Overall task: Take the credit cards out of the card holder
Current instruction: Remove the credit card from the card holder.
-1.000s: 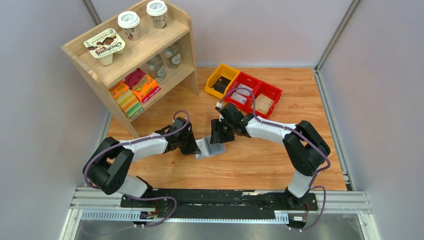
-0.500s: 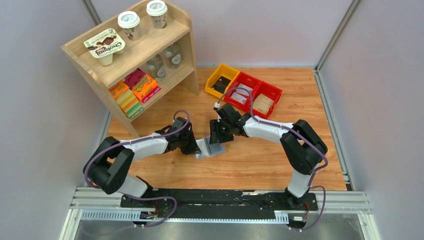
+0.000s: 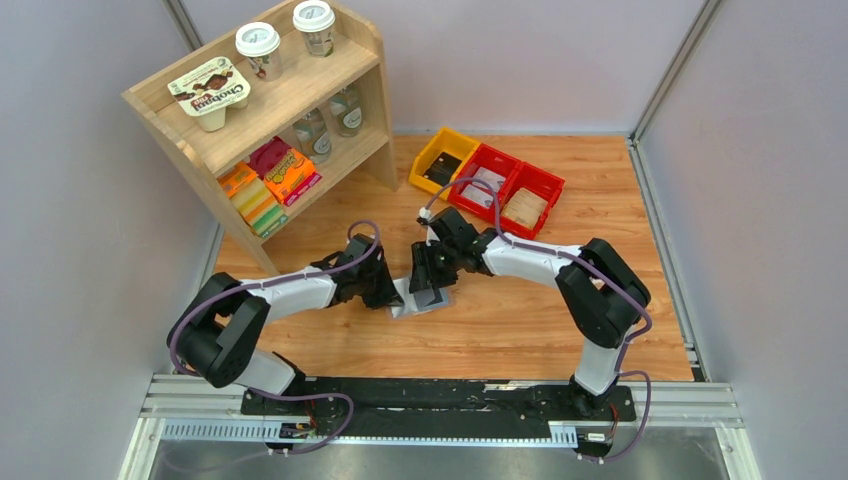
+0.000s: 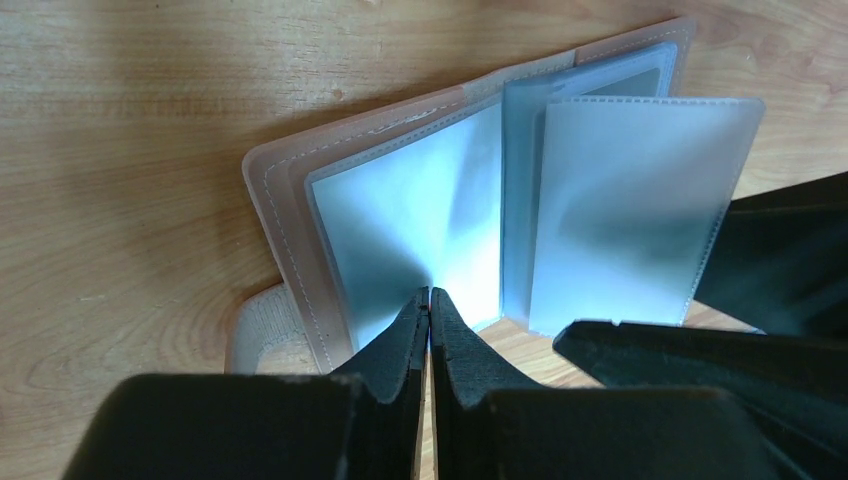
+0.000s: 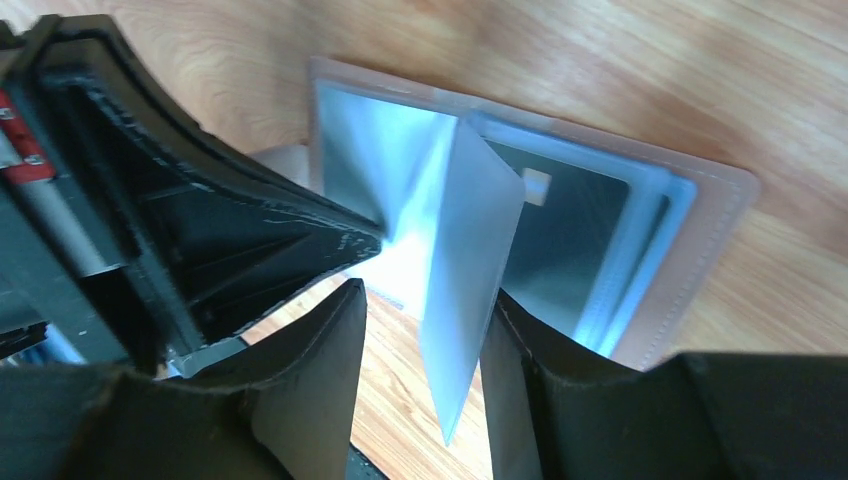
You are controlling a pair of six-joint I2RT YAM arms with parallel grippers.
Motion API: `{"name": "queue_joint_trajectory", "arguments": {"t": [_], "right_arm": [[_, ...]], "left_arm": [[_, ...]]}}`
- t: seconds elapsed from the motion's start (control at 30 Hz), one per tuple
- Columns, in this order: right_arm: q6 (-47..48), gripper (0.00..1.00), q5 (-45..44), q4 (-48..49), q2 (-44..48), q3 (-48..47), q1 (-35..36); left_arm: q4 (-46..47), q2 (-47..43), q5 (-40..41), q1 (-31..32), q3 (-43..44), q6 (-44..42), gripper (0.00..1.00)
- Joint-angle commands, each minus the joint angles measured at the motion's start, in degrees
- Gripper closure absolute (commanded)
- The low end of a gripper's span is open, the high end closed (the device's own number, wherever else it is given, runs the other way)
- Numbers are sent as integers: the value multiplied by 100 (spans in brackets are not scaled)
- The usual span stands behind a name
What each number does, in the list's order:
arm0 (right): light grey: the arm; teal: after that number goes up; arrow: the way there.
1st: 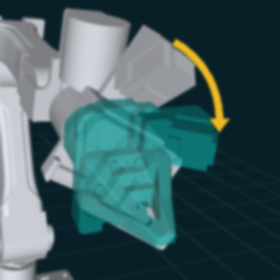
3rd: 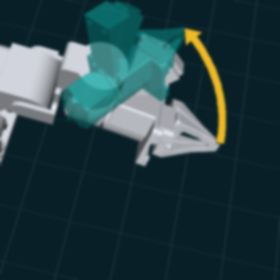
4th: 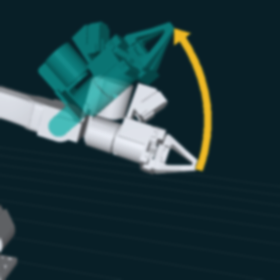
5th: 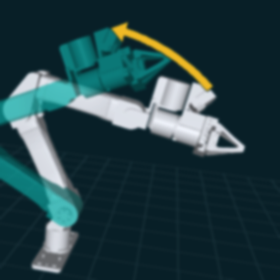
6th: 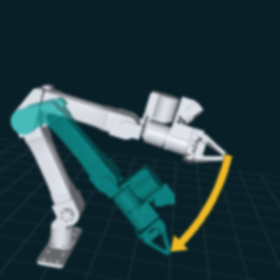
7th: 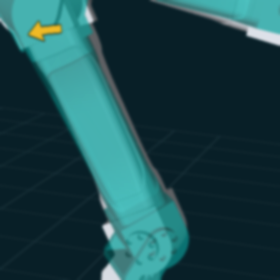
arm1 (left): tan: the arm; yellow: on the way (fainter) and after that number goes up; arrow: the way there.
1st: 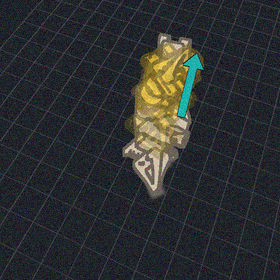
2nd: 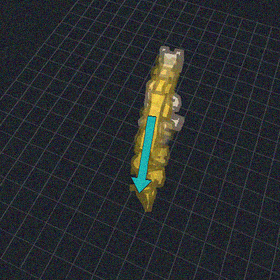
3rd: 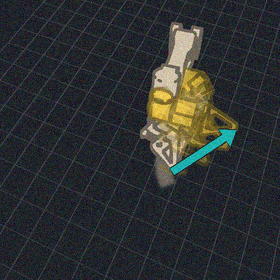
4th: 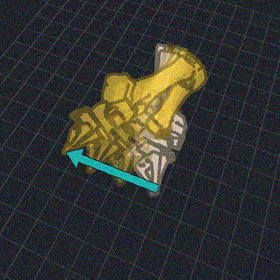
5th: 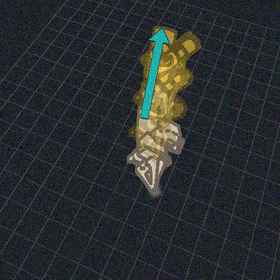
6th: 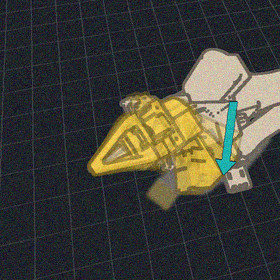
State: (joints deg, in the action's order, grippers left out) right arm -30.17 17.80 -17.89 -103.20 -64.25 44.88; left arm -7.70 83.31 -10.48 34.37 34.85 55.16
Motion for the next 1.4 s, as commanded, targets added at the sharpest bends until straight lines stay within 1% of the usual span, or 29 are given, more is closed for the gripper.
{"name": "queue_joint_trajectory", "arguments": {"t": [0.0, 0.13, 0.23, 0.3, 0.43, 0.53, 0.6, 0.67, 0.73, 0.77, 0.87, 0.93, 1.07, 1.23, 1.37], "right_arm": [[-76, 54, 522, 540, 45, -114, 64], [-138, 53, 925, 786, 46, -114, 56], [-278, 51, 1251, 1033, -77, -149, 73], [-349, 50, 1436, 1112, -244, -219, 91], [-445, 49, 1647, 1182, -586, -360, 135], [-542, 49, 1639, 1139, -833, -422, 126], [-560, 52, 1525, 1025, -956, -457, 126], [-577, 55, 1454, 980, -992, -448, 135], [-551, 61, 1393, 963, -913, -448, 126], [-516, 67, 1340, 902, -869, -466, 135], [-384, 81, 1077, 656, -667, -562, 126], [-314, 85, 805, 550, -465, -562, 126], [-103, 91, -2, 199, -35, -528, 108], [-85, 91, -795, -12, 335, -202, 12], [-208, 91, -954, -145, 274, -53, -137]], "left_arm": [[93, 37, 81, 8, -189, 30, 91], [286, -139, 125, 0, -347, 144, 91], [357, -446, 221, 0, -514, 232, 89], [349, -735, 318, 0, -628, 294, 87], [261, -1481, 555, -9, -892, 390, 77], [-11, -1993, 758, -9, -1067, 469, 74], [-169, -2519, 933, -9, -1129, 496, 72], [-240, -2818, 969, -9, -1147, 522, 70], [-223, -2986, 952, -1, -1086, 522, 69], [-170, -3004, 925, -9, -981, 505, 69], [-109, -2847, 759, -9, -717, 505, 69], [23, -2628, 636, -9, -568, 540, 69], [471, -2065, 320, -18, -409, 689, 70], [1130, -1205, -102, -9, -233, 874, 70], [1499, -616, -349, -9, -119, 979, 70]]}}
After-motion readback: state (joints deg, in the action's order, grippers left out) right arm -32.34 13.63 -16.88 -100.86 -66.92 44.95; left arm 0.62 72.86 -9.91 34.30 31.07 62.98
